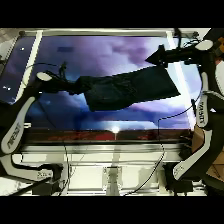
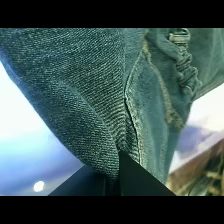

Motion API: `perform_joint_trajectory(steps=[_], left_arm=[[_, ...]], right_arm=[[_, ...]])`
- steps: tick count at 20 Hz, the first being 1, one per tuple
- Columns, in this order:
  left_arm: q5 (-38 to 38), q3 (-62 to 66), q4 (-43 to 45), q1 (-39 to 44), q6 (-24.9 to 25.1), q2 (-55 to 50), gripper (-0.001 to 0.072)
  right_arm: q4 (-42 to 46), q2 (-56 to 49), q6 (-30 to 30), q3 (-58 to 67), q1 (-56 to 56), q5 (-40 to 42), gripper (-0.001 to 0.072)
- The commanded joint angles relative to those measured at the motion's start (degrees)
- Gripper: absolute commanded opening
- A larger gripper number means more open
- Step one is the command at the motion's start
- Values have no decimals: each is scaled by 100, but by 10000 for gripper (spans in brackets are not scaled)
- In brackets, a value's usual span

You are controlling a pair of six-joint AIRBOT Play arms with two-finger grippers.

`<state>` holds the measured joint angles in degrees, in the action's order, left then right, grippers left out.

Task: Fold the clothes and pants, and hang the long-sleeved shirts on hangers.

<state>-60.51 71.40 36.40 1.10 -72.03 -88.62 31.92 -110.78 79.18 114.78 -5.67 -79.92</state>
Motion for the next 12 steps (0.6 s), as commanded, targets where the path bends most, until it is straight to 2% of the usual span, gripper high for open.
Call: perform_joint_trajectory(steps=[1,6,9,12], left_arm=[[-763,7,520,-485,-197,656,19],[-1438,11,728,-1246,-490,1574,20],[-1486,11,1115,-1578,-686,1897,20],[-1578,20,1117,-1690,-686,1943,20]], right_arm=[[2,-378,7,-9,516,2,14],[4,-1047,7,-9,1397,22,14],[98,-1320,26,-9,1904,66,15],[247,-1574,382,-9,2354,136,14]])
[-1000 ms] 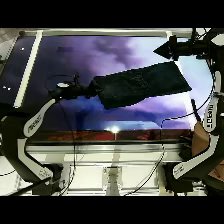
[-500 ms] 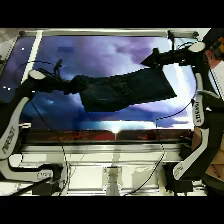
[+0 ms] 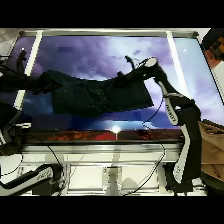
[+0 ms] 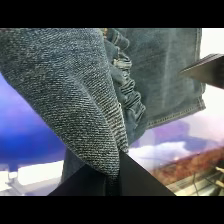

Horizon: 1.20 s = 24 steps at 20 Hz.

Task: Fold the clothes and pants, and hang the long-sleeved shirts on hangers.

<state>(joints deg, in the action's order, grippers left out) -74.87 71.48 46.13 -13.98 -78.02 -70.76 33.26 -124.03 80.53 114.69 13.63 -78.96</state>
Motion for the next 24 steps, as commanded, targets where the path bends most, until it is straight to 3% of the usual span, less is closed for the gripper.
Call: perform_joint_trajectory(steps=[1,9,19,21,24], left_arm=[[-144,11,142,-181,-87,157,21],[-363,24,-332,-177,-59,157,21],[-352,28,-627,376,-70,155,20],[57,28,-634,686,-254,155,20],[1255,42,-1115,1388,-361,133,20]], right_arm=[[107,-332,249,0,560,37,14],[155,-695,448,26,1093,372,14],[-76,-197,597,323,127,17,10],[168,319,595,433,-280,136,11],[509,992,592,433,-966,114,12]])
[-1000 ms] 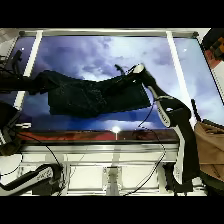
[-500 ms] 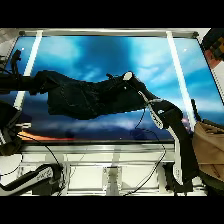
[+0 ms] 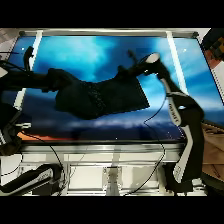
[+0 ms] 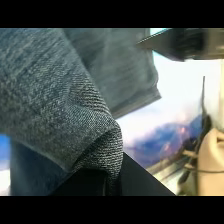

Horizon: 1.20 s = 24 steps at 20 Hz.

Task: Fold the clothes and pants, and hang the long-sleeved shirts on hangers.

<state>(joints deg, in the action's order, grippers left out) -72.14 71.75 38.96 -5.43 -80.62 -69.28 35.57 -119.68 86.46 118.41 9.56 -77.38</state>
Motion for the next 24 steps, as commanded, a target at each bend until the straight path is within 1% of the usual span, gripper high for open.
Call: perform_joint_trajectory(steps=[1,4,6,10,11,12,13,14,15,18,21,22,23,24], left_arm=[[1397,87,-562,841,-98,-61,20],[2330,660,-649,1965,-107,-474,20],[2997,1141,-651,2699,-221,-957,20],[3845,2068,-649,3810,-254,-2315,22],[4164,2210,-660,4019,-256,-2656,23],[4559,2297,-680,4210,-256,-2931,25],[5049,2332,-796,4391,-254,-3169,67],[5477,2332,-942,4522,-254,-3351,256],[5731,2332,-1117,4625,-254,-3499,416],[5759,2332,-1163,4671,-254,-3672,415],[5659,2334,-1150,4437,-249,-3499,410],[5504,2334,-1060,4286,-229,-3362,344],[5191,2332,-903,4054,-68,-3165,72],[4857,2332,-721,3777,122,-2935,23]], right_arm=[[284,710,0,61,-769,-109,11],[271,1117,2,63,-1384,-214,12],[262,1331,0,61,-1707,-310,12],[223,1552,-11,61,-2044,-680,20],[210,1574,7,61,-2065,-680,49],[210,1582,9,61,-2065,-660,192],[184,1585,7,61,-2063,-560,331],[136,1585,7,61,-2057,-485,378],[22,1585,2,61,-2059,-448,381],[-79,1585,-20,61,-2059,-332,383],[-72,1585,-59,42,-2061,-286,386],[-57,1580,-61,42,-2079,-293,385],[-31,1580,-61,35,-2105,-299,370],[-28,1578,-72,-2,-2194,-348,197]])
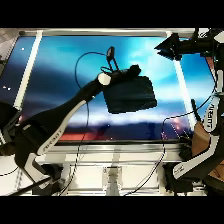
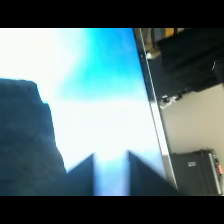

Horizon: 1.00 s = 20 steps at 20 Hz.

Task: Fold the clothes and pants, and hang the long-sleeved shirts on hangers.

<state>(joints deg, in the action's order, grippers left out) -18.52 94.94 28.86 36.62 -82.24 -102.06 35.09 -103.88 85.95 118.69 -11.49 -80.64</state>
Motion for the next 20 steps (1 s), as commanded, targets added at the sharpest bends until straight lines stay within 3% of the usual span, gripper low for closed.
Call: perform_joint_trajectory(steps=[1,6,9,10,11,12,15,20], left_arm=[[-822,13,424,-719,321,570,23],[-2302,4,1784,-2210,319,2164,21],[-3399,0,1895,-2992,310,3150,23],[-3698,0,1895,-3211,295,3436,23],[-3910,0,1897,-3373,295,3663,23],[-4089,0,1897,-3521,295,3864,24],[-4492,0,1897,-3766,295,4216,24],[-4669,0,1884,-3810,295,4325,25]], right_arm=[[11,-7,-136,-103,-201,-55,27],[-170,-223,-308,-516,-898,-280,13],[-195,-514,-306,-802,-916,-372,21],[-118,-564,-306,-949,-841,-267,178],[168,-605,-308,-1078,-752,-181,542],[564,-660,-306,-1132,-688,-175,667],[1158,-855,90,-1252,-695,-415,667],[1362,-1040,105,-1932,-691,-619,691]])
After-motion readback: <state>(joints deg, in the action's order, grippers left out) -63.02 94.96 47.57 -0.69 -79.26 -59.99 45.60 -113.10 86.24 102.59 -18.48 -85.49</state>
